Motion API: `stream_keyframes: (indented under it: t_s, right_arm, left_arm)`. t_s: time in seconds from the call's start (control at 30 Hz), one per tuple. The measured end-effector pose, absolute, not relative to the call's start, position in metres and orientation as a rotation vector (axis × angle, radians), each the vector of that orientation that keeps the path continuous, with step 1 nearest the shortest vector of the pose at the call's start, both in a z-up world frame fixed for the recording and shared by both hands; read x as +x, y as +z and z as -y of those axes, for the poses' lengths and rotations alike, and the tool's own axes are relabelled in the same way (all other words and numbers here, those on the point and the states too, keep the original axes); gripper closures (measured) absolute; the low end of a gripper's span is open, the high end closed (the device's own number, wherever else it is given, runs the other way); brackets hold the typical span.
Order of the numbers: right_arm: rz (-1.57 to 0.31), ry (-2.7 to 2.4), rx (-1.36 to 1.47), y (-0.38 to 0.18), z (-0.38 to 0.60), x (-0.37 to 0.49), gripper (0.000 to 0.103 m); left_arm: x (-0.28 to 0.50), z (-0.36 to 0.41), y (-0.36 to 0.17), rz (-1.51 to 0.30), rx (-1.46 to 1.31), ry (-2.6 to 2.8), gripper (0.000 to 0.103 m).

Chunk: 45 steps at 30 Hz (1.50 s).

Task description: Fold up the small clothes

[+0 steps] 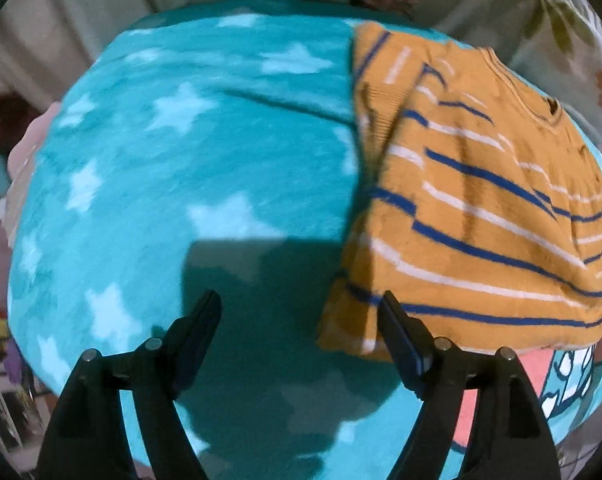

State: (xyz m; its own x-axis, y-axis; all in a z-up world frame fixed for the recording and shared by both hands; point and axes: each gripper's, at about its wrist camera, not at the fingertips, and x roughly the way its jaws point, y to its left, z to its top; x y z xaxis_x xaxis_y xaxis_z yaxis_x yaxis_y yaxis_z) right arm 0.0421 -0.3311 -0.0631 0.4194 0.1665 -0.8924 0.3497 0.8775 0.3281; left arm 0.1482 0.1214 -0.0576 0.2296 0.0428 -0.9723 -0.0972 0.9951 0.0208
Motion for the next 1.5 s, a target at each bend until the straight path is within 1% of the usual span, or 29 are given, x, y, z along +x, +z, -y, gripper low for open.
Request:
stream_keyframes:
  t_s: [0.07,0.1,0.13,0.27,0.43,0.53,0.63,0.67,0.73,0.97,1.13,1.27,1.43,1.5]
  right_arm:
    - [-1.105,-0.078,0.537,-0.055,0.328,0.036,0.094]
    - [-1.090,-0.063,0.530,-0.051,0.324,0.036,0.082]
    - [-1.079,-0.052,0.524,-0.048,0.319,0.036,0.074]
    - [-1.034,0.050,0.553,-0.036,0.290,0.044,0.074]
    - [-1.058,0.134,0.478,-0.040,0.242,0.066,0.074]
    - [-1.100,0.161,0.414,-0.051,0.220,0.075,0.074]
    - [-1.194,0.139,0.370,-0.078,0.210,0.090,0.073]
    - [-1.167,0.137,0.379,-0.076,0.211,0.090,0.073]
    - [-1.186,0.128,0.384,-0.071,0.212,0.090,0.072]
    - [-1.065,0.195,0.339,-0.032,0.181,0.075,0.072]
    - [-1.076,0.217,0.295,-0.028,0.145,0.080,0.072]
    - [-1.083,0.202,0.270,-0.025,0.118,0.103,0.072]
    - [-1.114,0.166,0.266,-0.038,0.081,0.143,0.064]
    - [-1.135,0.137,0.232,-0.051,0.066,0.160,0.063]
  left_arm:
    - [0.138,-0.129,-0.055,-1.335,-0.081,0.113,0.024]
    - [0.133,-0.132,-0.053,-1.333,-0.104,0.114,0.024]
    - [0.128,-0.133,-0.051,-1.328,-0.116,0.116,0.024]
    - [0.104,-0.134,-0.039,-1.290,-0.134,0.120,0.024]
    - [0.073,-0.140,-0.016,-1.236,-0.171,0.118,0.024]
    - [0.066,-0.146,-0.008,-1.209,-0.170,0.127,0.024]
    - [0.057,-0.147,0.002,-1.180,-0.170,0.133,0.024]
    - [0.054,-0.147,0.004,-1.173,-0.171,0.137,0.024]
    - [0.046,-0.150,0.007,-1.157,-0.182,0.147,0.024]
    - [0.025,-0.160,-0.002,-1.186,-0.201,0.175,0.024]
    - [0.040,-0.165,-0.007,-1.189,-0.183,0.158,0.024]
    - [0.065,-0.174,-0.005,-1.172,-0.112,0.138,0.024]
    - [0.100,-0.197,-0.010,-1.175,-0.036,0.123,0.024]
    - [0.114,-0.207,-0.016,-1.189,-0.023,0.123,0.024]
